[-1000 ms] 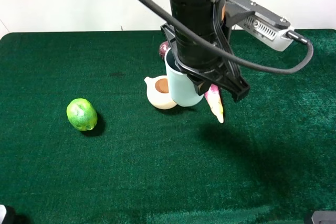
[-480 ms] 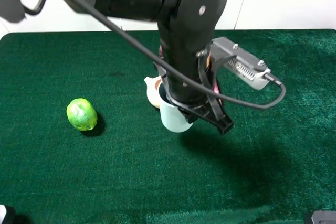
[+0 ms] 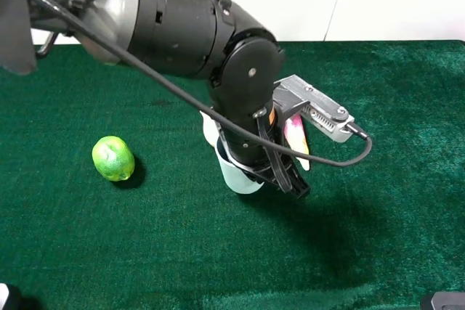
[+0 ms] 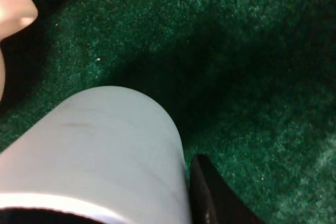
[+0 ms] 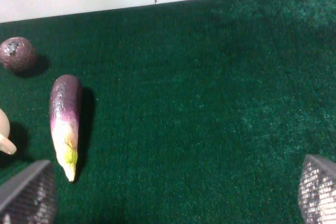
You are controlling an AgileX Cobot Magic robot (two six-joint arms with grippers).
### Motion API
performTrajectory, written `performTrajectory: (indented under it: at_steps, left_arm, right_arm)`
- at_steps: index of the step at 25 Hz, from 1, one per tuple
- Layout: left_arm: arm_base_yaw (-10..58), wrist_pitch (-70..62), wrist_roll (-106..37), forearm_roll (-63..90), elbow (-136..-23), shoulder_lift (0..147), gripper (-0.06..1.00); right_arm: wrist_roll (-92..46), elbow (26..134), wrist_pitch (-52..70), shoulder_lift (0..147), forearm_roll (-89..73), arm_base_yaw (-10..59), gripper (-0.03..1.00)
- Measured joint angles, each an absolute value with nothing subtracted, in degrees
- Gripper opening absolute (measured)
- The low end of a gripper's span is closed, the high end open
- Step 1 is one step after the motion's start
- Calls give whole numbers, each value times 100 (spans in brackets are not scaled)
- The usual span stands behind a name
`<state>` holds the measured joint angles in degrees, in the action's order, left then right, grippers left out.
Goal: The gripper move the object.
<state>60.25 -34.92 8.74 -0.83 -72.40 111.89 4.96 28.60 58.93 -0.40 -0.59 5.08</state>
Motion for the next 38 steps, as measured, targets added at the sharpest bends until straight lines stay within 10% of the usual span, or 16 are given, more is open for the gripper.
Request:
performTrajectory:
  at_steps: [14, 25, 38]
  left_arm:
    - [6025, -3138, 878, -77, -7185, 11452, 12]
    - [6025, -3131, 884, 35, -7185, 11452, 81]
    - [6025, -3120, 891, 66, -7185, 11316, 88]
  right_arm:
    - [496, 2860, 5893, -40, -59, 508, 69]
    - [496, 2860, 5893, -40, -59, 508, 69]
    - [496, 2860, 5893, -40, -59, 508, 69]
